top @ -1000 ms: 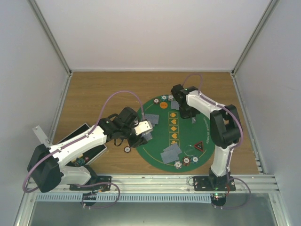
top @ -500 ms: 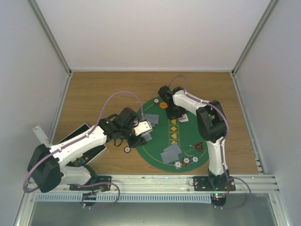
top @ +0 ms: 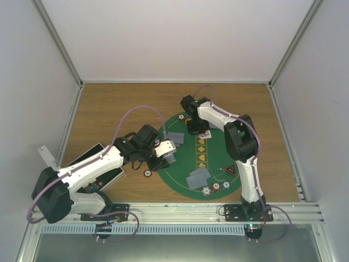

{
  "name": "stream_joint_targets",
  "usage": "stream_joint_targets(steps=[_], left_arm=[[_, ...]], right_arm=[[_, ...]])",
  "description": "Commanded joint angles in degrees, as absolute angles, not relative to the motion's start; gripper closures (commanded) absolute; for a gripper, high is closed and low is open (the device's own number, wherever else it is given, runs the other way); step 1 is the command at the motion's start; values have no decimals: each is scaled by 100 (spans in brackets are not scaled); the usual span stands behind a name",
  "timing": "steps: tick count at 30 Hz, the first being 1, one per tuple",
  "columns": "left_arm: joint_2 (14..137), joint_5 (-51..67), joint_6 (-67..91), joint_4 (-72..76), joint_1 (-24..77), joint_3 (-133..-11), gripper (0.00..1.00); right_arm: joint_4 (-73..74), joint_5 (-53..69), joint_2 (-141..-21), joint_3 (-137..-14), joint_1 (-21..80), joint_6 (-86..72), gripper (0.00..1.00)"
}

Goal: Distribute texas hold em gaming equipment

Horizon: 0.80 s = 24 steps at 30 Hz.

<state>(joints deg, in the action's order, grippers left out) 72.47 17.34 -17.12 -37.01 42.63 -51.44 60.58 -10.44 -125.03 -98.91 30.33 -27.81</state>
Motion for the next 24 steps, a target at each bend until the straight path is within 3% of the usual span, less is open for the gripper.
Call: stream_joint_targets(steps=[1,15,24], left_arm=[[7097,1801,-1734,-3424,4221,-5115,47],[7068,1789,-1745,-3450,4210,-5142,47],[7062,1829,-1733,-3454,4201,-5142,47]], right_arm=[[6106,-919,-12713,-10040,3041,-2997,85],[5665,428,-11741,-9848,2997,-2776,44],[3662,3114,-9473,-7189,2699,-2141,29]])
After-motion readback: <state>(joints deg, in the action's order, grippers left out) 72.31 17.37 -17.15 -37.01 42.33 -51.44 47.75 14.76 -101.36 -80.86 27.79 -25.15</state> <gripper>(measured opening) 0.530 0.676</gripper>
